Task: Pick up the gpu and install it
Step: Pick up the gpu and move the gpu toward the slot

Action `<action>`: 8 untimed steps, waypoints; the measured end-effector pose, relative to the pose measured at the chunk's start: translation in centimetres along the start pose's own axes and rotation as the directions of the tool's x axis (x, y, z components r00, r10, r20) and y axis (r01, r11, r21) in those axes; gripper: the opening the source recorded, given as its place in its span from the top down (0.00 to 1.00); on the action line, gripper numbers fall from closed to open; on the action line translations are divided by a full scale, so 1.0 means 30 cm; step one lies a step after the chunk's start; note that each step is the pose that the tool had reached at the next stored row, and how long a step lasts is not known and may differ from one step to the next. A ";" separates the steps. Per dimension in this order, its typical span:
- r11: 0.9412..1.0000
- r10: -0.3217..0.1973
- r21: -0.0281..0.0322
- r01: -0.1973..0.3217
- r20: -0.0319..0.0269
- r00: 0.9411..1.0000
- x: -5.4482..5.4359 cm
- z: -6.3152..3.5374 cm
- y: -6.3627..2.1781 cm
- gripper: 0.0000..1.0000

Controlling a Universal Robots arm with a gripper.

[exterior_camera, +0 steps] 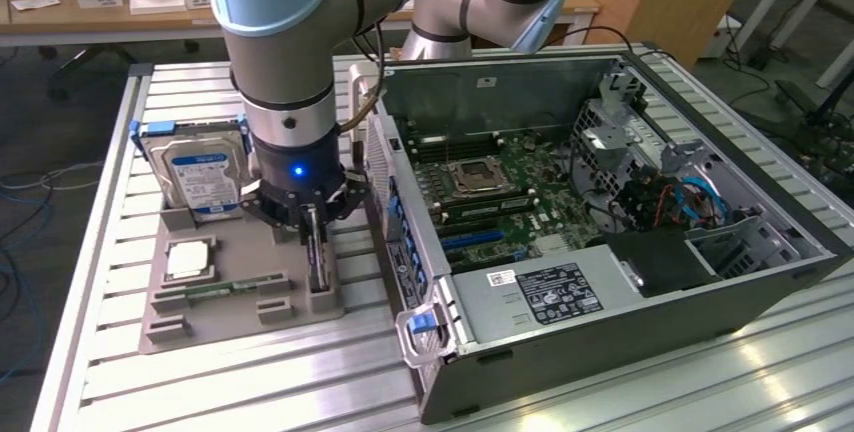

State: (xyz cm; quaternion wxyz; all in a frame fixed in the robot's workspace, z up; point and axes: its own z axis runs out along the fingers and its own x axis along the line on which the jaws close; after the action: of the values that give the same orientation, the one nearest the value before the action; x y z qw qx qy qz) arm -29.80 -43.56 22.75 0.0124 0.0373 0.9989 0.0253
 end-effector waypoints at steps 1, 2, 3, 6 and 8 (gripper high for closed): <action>1.000 0.000 0.000 0.000 0.000 1.000 0.000 0.000 0.000 0.73; 1.000 0.000 0.000 0.000 0.000 1.000 0.000 0.000 0.000 0.73; 1.000 0.000 0.000 0.000 0.000 1.000 0.000 0.000 0.000 0.73; 1.000 0.000 0.000 0.000 0.000 1.000 0.000 0.000 0.000 0.73; 1.000 0.000 0.000 0.000 0.000 1.000 0.000 0.000 0.000 0.73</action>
State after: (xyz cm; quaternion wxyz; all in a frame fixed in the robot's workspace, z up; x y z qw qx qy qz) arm -29.80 -43.56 22.75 0.0124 0.0373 0.9989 0.0253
